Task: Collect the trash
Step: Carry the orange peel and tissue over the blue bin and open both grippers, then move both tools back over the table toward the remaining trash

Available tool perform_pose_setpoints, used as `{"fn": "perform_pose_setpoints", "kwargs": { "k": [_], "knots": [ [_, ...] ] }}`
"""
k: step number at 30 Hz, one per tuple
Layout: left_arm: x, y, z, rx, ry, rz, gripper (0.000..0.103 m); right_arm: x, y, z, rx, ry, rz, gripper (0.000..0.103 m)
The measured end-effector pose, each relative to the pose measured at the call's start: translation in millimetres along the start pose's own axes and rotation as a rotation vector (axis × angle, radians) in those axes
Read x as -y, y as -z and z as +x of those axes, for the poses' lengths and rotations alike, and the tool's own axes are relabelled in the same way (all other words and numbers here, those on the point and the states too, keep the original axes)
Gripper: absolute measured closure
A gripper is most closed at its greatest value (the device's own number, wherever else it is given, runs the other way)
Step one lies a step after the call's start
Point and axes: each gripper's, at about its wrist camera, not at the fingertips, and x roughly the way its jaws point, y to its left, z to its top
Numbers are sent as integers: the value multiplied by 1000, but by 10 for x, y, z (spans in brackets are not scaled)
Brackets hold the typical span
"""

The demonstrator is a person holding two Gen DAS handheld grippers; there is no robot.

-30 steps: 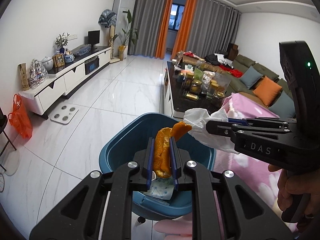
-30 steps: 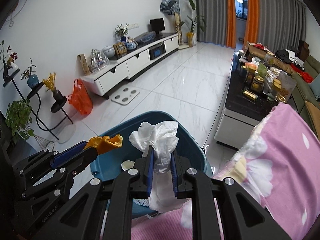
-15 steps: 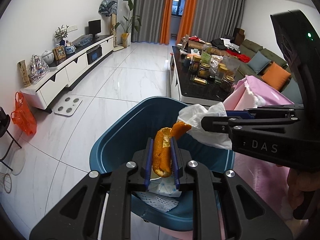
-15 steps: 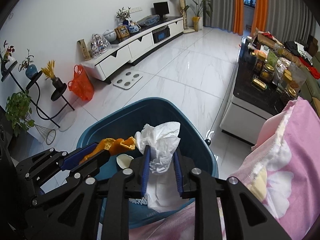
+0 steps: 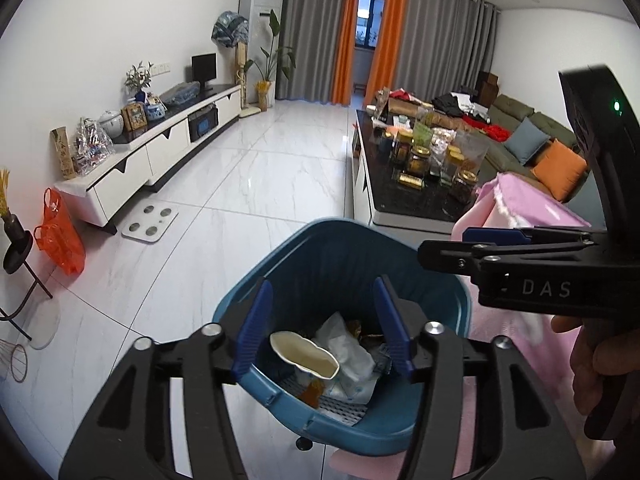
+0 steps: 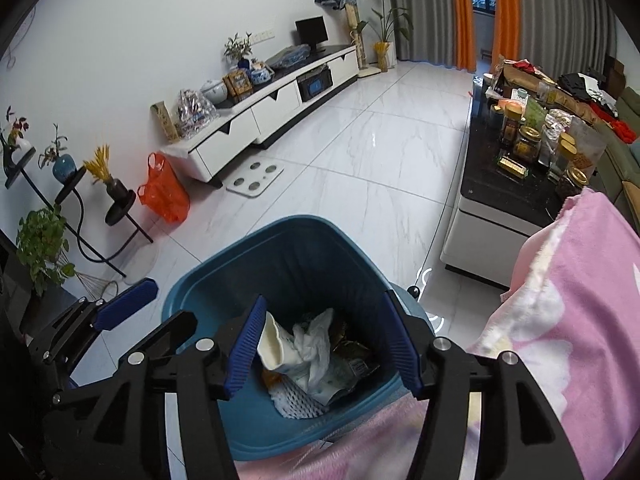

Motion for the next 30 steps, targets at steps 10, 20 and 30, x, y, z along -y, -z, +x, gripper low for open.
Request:
{"fn": "perform_pose_setpoints", "kwargs": {
  "k": [10, 20, 30],
  "knots": [
    [128, -33, -682, 88, 24, 17, 14, 113, 216, -625, 118, 49, 11, 37],
    [540, -8, -1259, 121, 90, 57, 6, 389, 705, -1460, 272, 180, 61, 13],
    [1226, 144, -1776, 129, 206, 134, 6, 731, 1456, -2283, 400, 276, 183, 7]
  ]
}}
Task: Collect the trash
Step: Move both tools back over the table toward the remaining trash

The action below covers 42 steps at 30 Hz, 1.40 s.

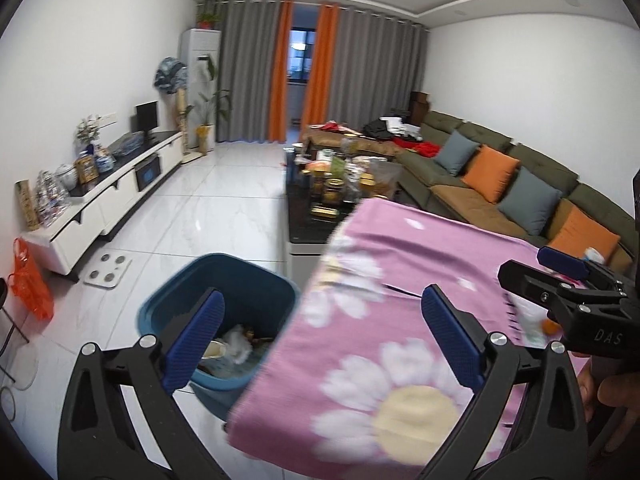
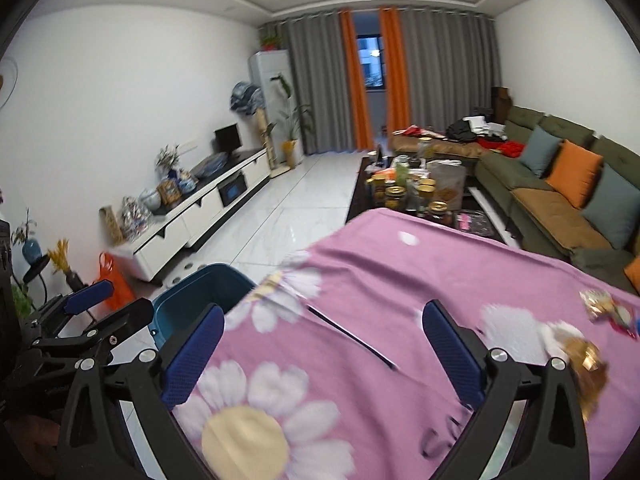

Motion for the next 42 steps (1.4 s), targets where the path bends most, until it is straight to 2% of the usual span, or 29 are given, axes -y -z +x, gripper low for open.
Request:
{"fn": "perform_pose_setpoints", "kwargs": {
  "k": [4, 13, 18, 28, 42],
  "knots": [
    [339, 71, -133, -11, 49, 38, 6, 186, 154, -320, 35, 41, 30, 7],
    [805, 226, -365, -10, 135, 107, 6, 536, 519, -1007, 112, 137, 125, 7],
    [923, 230, -463, -4, 175, 137, 6, 724, 722, -1368, 145, 191, 174, 7],
    [1149, 293, -650, 8, 244, 182, 6, 848, 1045, -1899, 198, 278, 226, 7],
    [1266, 442, -942, 31, 337, 199, 6, 840, 1247, -2255, 238, 357, 249, 7]
  ]
}}
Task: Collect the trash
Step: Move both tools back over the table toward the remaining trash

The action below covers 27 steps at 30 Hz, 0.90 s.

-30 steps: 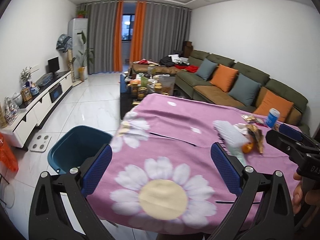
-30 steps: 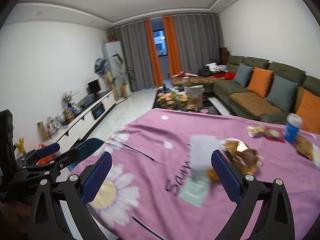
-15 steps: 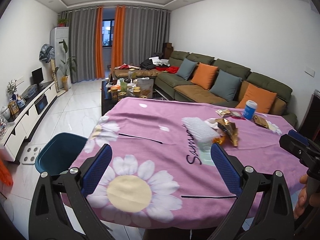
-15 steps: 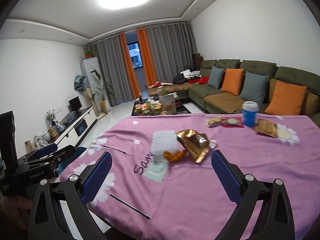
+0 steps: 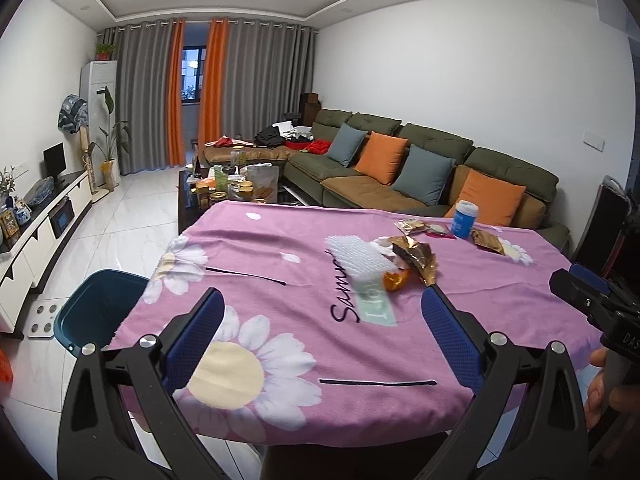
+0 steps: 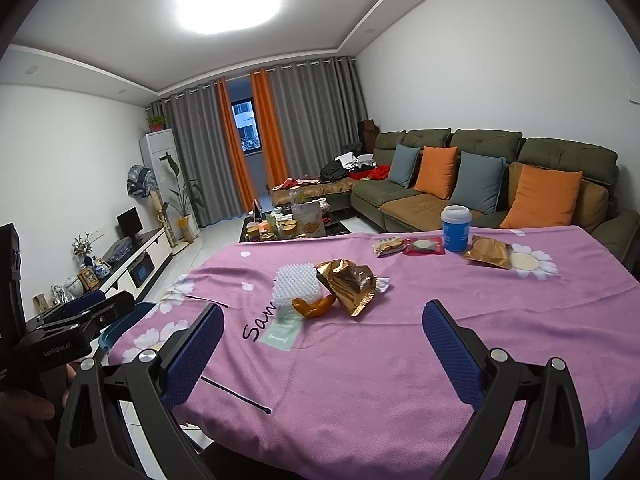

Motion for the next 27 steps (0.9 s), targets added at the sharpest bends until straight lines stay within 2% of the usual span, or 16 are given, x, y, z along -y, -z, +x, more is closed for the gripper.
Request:
{"fn": "perform_pose_setpoints", "kwargs": {
  "k": [6, 10, 27],
  "knots": [
    [4, -11, 212, -33, 22, -5, 6, 33, -30, 148, -20, 8, -11, 7],
    [19, -44, 468, -68, 30, 2, 6, 91, -88, 440, -58, 12, -17, 7],
    [92, -296, 2126, -241, 102, -53, 6, 184, -304, 2005, -261, 28, -78, 7]
  ]
}}
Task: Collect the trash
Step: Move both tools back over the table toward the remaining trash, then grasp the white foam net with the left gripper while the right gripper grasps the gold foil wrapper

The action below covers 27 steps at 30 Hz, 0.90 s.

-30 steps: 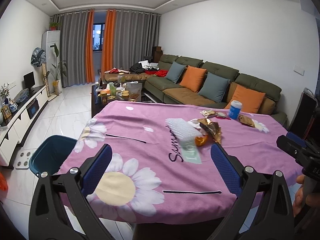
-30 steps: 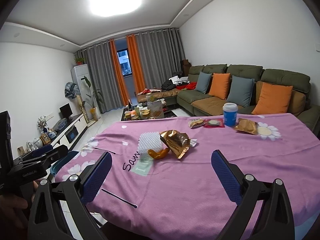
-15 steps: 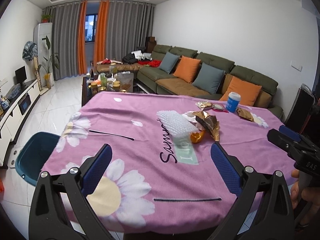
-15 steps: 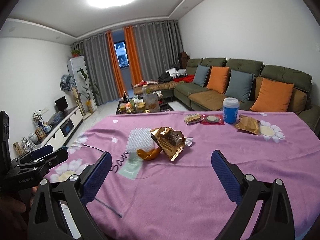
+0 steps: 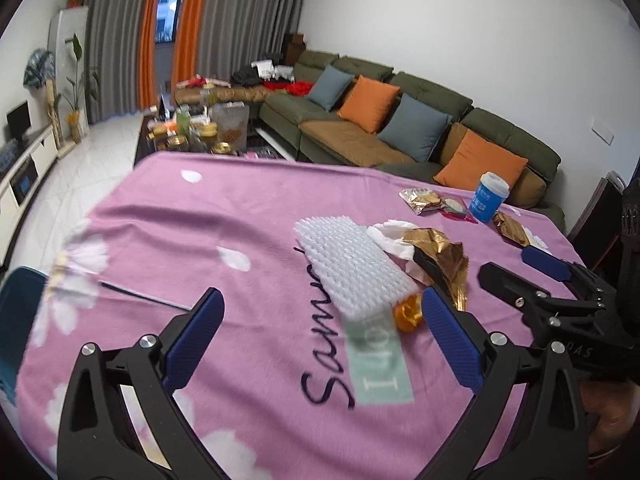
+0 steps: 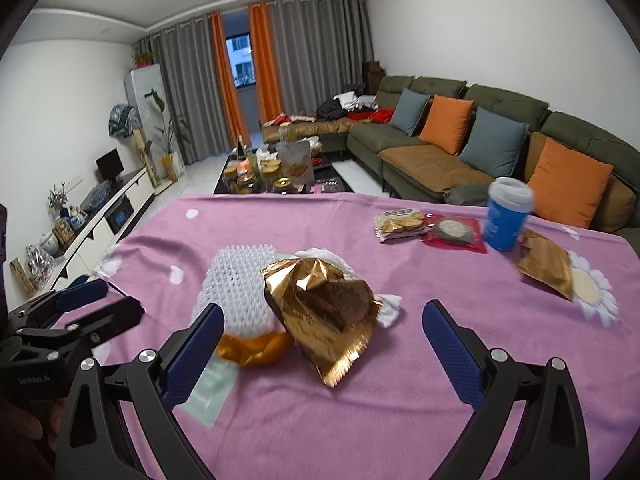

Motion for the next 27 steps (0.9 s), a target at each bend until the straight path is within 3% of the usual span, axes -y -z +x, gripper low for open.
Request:
{"fn": "perform_pose_setpoints", "kwargs": {
  "k": [7, 10, 16, 18, 20, 27],
  "knots": [
    [-64, -108, 575, -106, 42, -46, 24, -38, -106, 404, -68, -7, -28, 11],
    [-90, -111, 757, -143, 59, -73, 27, -15, -114, 503, -90, -6, -32, 12],
    [-33, -65, 1037, -190, 110, -88, 34, 44, -71, 672, -145, -32, -24, 30],
    [-4, -70, 1061, -191, 121, -91, 44, 62, -58, 696, -153, -34, -19, 39],
    [43, -65, 1103, -200, 143, -83, 69, 93, -51, 691, -152, -45, -1, 48],
    [73, -51, 1040, -169, 162, -92, 88, 179, -52, 564, -114, -51, 33, 59]
  ]
}}
